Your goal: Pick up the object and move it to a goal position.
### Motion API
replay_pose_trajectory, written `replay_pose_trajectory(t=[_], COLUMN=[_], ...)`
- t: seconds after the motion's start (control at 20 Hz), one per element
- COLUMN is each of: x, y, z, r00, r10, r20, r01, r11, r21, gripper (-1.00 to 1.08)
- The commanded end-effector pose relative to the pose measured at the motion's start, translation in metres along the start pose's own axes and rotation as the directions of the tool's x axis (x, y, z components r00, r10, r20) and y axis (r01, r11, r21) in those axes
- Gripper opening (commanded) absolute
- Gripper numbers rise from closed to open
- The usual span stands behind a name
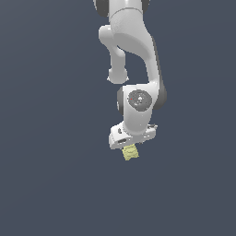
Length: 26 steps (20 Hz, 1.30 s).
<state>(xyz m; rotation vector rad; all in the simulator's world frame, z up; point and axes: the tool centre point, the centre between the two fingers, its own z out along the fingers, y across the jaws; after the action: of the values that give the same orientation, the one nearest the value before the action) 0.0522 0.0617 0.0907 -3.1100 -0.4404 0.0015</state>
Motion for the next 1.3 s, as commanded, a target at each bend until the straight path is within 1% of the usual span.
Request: replay_pose_trajectory(t=[0.0,0.45,0.75,0.8,1.25], x=[0.000,0.000,0.001,0.001,0.001], y=[0.000,0.000,0.000,0.000,0.000], z=[0.003,0.043,0.050,0.050,0.050], r00=[1.000,1.000,1.000,1.000,1.000], r10=[0.000,-0.003,-0.004,-0.004,-0.004], r20=[0.000,-0.001,-0.001,-0.001,-0.001], r01=[0.000,0.003,0.004,0.004,0.004], r11=[1.000,1.000,1.000,1.000,1.000], r21=[0.000,-0.001,-0.001,-0.001,-0.001], gripper=[1.00,1.00,1.00,-1.00,-1.00])
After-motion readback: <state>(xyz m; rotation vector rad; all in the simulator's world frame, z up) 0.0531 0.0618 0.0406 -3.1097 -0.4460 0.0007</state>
